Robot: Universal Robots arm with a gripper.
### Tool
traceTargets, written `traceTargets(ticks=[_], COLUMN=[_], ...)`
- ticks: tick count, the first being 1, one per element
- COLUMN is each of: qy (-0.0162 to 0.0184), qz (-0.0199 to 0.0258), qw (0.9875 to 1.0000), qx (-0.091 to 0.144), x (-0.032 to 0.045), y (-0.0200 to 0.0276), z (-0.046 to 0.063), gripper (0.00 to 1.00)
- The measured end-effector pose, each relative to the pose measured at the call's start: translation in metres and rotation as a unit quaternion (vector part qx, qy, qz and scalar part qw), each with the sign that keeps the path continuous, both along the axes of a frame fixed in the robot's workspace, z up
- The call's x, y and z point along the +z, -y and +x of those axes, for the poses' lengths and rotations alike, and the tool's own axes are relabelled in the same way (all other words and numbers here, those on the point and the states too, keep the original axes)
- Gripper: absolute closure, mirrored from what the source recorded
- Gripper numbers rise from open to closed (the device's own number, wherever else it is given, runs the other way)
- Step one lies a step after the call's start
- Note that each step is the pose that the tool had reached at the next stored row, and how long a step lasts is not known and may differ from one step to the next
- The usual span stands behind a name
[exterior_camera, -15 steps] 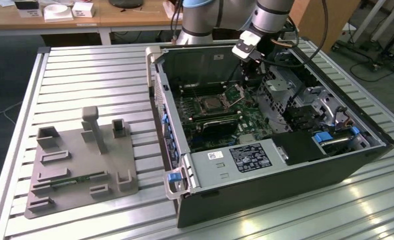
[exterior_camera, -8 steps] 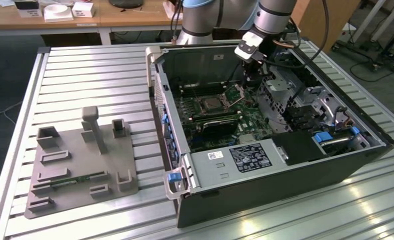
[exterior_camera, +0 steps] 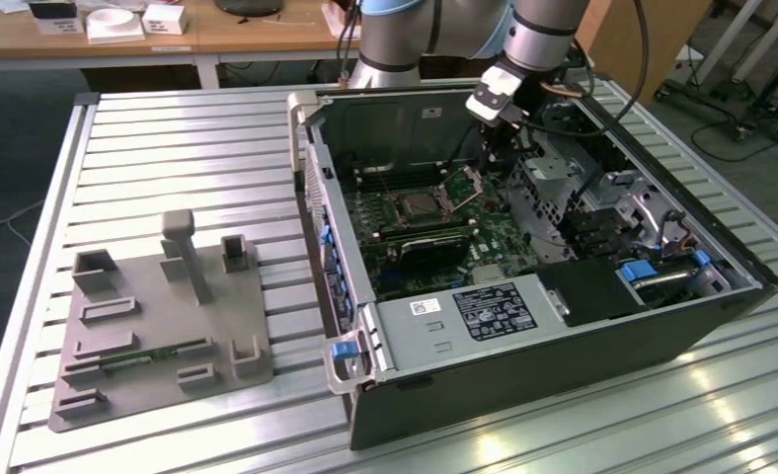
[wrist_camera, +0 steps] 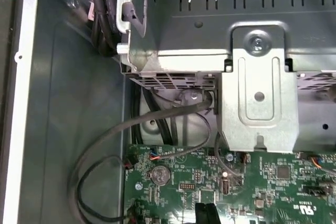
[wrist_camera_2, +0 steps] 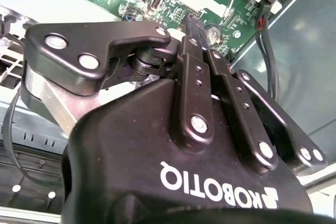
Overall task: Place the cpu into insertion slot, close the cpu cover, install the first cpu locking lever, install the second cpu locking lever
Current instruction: 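Close the cpu cover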
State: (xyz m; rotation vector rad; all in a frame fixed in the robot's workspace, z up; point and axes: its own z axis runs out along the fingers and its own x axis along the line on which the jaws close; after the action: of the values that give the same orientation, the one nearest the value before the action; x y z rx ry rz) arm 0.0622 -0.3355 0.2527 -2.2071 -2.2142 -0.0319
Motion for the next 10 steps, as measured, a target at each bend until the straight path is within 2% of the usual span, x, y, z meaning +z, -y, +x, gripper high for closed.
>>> traceTargets(ticks=[10], qy=[0.0], qz=[-0.0001], qw=[1.0], qx=[0.005], x=[-0.0082], y=[0.0009], z=[0.002], gripper=[0.9])
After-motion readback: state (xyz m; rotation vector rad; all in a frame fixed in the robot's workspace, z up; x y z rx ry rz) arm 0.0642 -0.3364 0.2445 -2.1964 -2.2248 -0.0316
